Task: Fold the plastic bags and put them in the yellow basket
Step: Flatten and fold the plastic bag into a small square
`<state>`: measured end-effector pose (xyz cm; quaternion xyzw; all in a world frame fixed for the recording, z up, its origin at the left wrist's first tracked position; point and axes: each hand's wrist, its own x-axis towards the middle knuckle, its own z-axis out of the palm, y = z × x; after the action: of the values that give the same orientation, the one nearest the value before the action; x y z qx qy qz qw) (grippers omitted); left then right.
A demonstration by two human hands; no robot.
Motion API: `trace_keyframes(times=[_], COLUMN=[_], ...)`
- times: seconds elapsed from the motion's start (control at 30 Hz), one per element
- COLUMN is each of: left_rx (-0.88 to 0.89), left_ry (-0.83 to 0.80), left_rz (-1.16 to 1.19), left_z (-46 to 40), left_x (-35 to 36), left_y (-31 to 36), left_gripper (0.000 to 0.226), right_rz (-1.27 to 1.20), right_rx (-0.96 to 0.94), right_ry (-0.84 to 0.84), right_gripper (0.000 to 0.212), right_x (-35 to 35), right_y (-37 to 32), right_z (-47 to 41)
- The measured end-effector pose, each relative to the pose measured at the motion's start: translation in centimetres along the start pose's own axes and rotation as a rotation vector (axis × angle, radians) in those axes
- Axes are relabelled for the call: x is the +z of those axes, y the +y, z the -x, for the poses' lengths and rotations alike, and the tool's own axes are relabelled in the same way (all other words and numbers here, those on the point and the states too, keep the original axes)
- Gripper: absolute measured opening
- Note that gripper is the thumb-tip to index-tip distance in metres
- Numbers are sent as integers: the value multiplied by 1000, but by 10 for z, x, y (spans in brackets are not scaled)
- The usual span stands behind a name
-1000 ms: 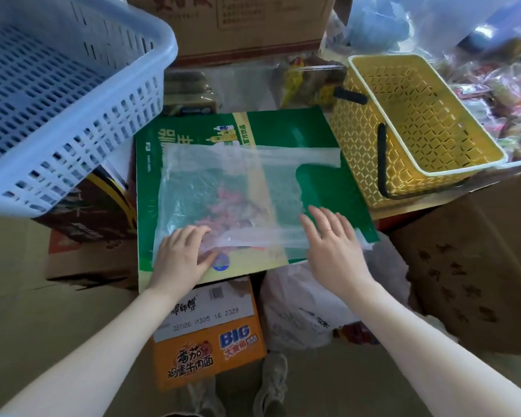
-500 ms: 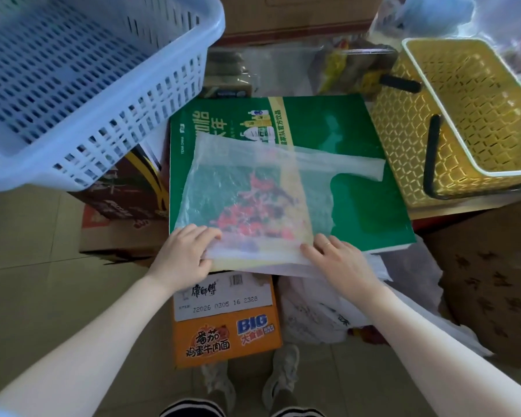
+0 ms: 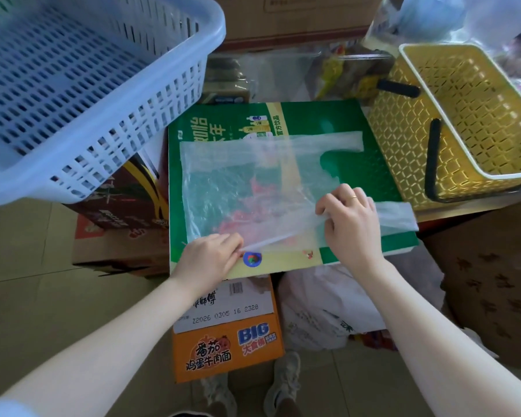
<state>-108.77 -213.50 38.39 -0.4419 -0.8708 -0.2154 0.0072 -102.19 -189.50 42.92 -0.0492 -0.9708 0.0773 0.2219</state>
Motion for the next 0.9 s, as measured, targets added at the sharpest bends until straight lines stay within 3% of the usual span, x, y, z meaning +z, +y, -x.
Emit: trace_keyframes(times=[0.07,0.13,0.23,0.3,0.37,0.47,0.53,0.7,0.9], left_rx=[-29,-45,-104,-160,-189,-310,-270,-206,-256], left_ry=[25,-24,6,104,159,-78,-229,-319,-413], left_rz=[-4,18,93,167,74,-138,-234,-226,-268], left_z=[-10,-12,-3,-5,-21,-48,-48,-41,-37], left_x=[4,8,7,0,-1,-1,6,10,7], left_y=[6,8,10,10,1,-15,-24,-36,-40], left_gripper=[12,16,31,39,35,52,66,87,123], right_rz=[114,173,80,-55,-89,-134,-133,-77,65], right_rx=[-67,-91,41,154,159,110,66,13,207], right_ry=[-25,-154,-385,-356,-212,-106,-202,-636,-637], right_gripper=[26,24,20,22,23,27,36,59,83], right_x=[-2,2,6,2,0,14,34,81,79], right_y=[8,19,26,19,0,-35,-55,-57,3], right_z=[6,25,57,58,38,-5,-30,-50,-13])
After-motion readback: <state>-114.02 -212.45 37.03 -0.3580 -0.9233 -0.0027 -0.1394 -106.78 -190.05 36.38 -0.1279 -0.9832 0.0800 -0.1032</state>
